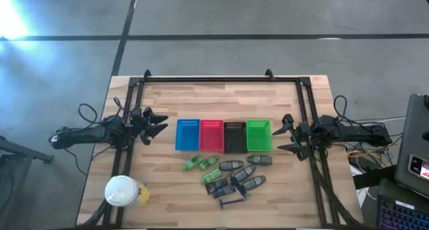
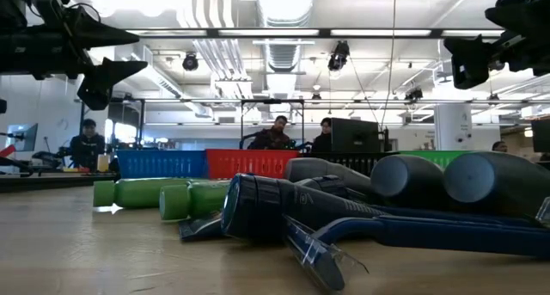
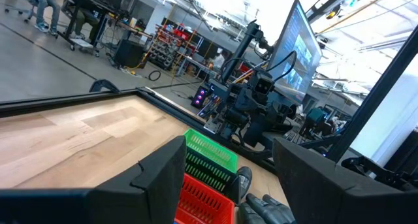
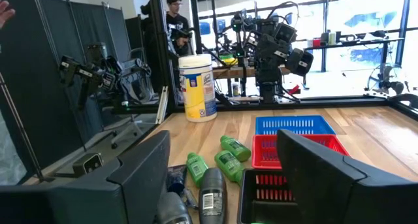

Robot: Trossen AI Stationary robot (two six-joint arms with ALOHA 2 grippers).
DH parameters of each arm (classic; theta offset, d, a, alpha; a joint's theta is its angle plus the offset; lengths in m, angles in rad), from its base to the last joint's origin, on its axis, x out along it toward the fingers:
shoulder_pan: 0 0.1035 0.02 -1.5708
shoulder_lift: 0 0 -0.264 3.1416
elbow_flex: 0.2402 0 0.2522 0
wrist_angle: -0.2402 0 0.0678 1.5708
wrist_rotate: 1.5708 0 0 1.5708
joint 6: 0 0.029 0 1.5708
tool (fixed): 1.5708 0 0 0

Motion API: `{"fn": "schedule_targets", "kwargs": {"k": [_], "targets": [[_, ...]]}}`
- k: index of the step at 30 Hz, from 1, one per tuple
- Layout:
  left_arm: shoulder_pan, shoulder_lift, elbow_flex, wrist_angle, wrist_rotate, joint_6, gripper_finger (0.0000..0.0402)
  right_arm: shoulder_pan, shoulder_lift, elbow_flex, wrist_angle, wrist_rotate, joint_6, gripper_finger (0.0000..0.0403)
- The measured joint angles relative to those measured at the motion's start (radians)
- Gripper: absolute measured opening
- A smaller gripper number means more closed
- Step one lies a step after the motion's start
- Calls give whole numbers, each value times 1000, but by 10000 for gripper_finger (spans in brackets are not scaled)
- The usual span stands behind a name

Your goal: Pick & Place Travel size toiletries

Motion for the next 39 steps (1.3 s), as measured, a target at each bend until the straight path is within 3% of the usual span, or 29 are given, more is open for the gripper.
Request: {"fn": "schedule_targets", "kwargs": {"k": [26, 39], "targets": [[0, 0, 0, 0, 0, 0, 234, 0, 0, 0, 0, 0, 0, 358], [0, 0, 0, 0, 0, 0, 234, 0, 0, 0, 0, 0, 0, 331]]}}
